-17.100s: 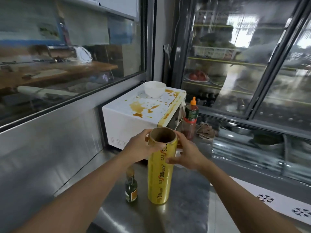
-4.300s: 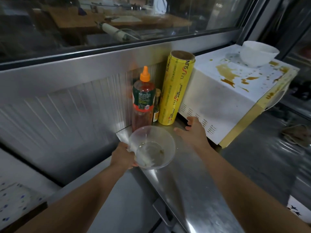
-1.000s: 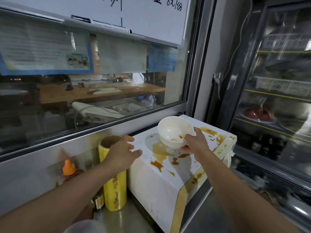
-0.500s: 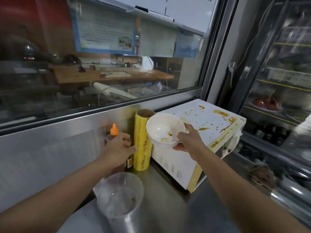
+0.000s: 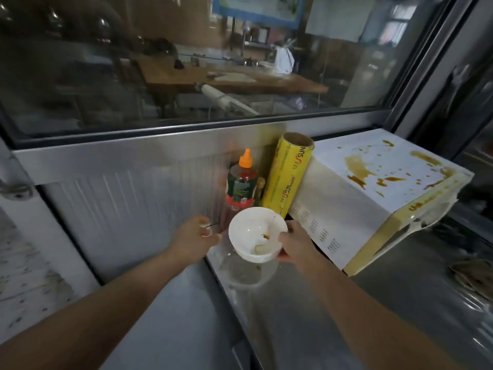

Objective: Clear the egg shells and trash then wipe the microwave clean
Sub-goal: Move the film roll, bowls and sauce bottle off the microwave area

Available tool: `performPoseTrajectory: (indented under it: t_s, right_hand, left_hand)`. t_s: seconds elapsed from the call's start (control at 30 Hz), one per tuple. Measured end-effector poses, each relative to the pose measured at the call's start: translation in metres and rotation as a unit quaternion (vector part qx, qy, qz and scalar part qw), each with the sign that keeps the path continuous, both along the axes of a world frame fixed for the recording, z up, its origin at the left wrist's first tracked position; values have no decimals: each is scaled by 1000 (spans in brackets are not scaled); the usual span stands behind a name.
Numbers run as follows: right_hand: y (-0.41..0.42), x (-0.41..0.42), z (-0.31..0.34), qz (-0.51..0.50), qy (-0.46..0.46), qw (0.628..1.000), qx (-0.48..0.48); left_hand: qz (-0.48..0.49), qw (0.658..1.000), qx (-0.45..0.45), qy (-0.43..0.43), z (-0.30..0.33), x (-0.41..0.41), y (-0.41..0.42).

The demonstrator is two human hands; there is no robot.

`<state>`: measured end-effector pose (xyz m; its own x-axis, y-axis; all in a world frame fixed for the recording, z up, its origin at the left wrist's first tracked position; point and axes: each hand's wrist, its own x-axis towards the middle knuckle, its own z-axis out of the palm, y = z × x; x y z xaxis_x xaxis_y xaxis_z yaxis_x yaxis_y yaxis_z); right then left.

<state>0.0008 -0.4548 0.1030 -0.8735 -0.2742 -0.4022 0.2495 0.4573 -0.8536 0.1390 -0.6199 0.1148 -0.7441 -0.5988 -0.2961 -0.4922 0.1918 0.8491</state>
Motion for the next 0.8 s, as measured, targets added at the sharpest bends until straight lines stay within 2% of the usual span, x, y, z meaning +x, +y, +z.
performPoseTrajectory:
  t_s: [0.2, 0.3, 0.4, 0.6, 0.8]
  right_hand:
    - [-18, 2, -45, 43, -5, 997, 71]
    - [-24, -3, -64, 87, 39, 986, 138]
    - [-29, -1, -66, 119, 98, 967, 201]
    - [-31, 1, -59, 177, 122, 933, 290]
    - [-33, 7, -58, 217, 112, 924, 295]
  left_hand:
    - [-13, 999, 27, -41, -52, 0, -6]
    - [-30, 997, 29, -65, -78, -2, -9]
    - [-45, 995, 32, -81, -75, -2, 0]
    - [-50, 994, 38, -94, -81, -8, 8]
    - [-52, 994, 36, -94, -83, -11, 10]
